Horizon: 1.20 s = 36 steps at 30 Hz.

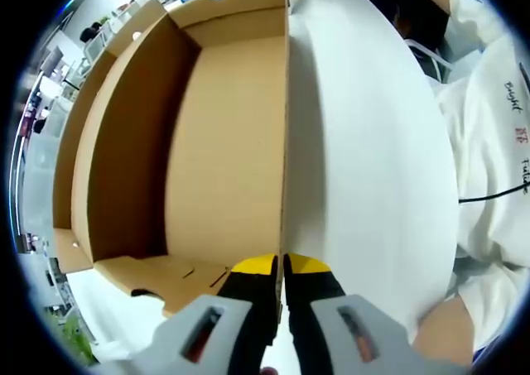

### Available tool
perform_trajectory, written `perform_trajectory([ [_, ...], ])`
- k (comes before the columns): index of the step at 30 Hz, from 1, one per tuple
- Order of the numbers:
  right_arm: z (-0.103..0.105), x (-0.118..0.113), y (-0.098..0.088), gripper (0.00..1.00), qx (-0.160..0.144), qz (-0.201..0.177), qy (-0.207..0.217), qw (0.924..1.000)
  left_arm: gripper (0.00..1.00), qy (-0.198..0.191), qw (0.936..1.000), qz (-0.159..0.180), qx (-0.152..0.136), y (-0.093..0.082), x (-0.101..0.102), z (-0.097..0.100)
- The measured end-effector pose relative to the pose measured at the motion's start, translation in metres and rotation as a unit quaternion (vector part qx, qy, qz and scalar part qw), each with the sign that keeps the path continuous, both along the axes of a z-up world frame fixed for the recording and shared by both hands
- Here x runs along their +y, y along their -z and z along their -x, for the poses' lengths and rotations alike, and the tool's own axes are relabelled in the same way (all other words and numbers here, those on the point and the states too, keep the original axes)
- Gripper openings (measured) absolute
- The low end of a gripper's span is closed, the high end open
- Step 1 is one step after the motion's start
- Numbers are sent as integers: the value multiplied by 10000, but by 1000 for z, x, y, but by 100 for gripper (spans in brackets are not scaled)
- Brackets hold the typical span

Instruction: Operate the shoe box by opening the lid, removing the specified soft item, and placing it in the target area until the item is outside and the box remains undamaged.

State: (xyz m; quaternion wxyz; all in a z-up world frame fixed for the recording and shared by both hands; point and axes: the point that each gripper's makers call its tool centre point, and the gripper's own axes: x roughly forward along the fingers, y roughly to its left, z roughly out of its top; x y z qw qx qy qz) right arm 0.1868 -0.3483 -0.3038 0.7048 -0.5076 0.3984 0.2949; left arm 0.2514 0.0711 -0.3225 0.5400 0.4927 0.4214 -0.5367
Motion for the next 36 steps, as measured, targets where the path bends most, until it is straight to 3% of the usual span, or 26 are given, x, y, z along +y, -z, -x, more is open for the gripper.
perform_trajectory([
  [5, -1, 2, -3, 26, -261, -243, 146, 9993, 3, 2, 10000, -9, -7, 0, 0, 0],
  [7, -5, 6, -9, 26, -581, -497, 223, 9968, 3, 2, 10000, -8, -8, 0, 0, 0],
  [12, -3, 5, -12, 27, -813, -325, 231, 9959, 3, 0, 10000, -11, -9, 0, 0, 0],
  [19, 0, 13, -13, 29, -925, -465, 230, 9944, 3, -1, 10000, -10, -16, 0, 0, 0],
  [22, -1, 19, -18, 31, -1169, -660, 299, 9905, 3, 2, 10000, -10, -20, 0, 0, 0],
  [26, -6, 31, -33, 43, -1641, -1477, 532, 9739, 3, -1, 10000, -22, -22, 0, 0, 0],
  [29, -5, 32, -38, 44, -1813, -1809, 794, 9634, 3, 4, 10000, -11, -20, 0, 0, 0],
  [32, -7, 35, -49, 44, -2160, -2287, 1002, 9439, 3, -5, 10000, -11, -23, 0, 0, 0],
  [34, -5, 35, -50, 44, -2164, -2373, 1018, 9415, 3, -9, 10000, -8, -25, 0, 0, -1],
  [36, -5, 35, -53, 45, -2236, -2701, 1300, 9274, 3, -10, 10000, -8, -30, 0, 0, -1],
])
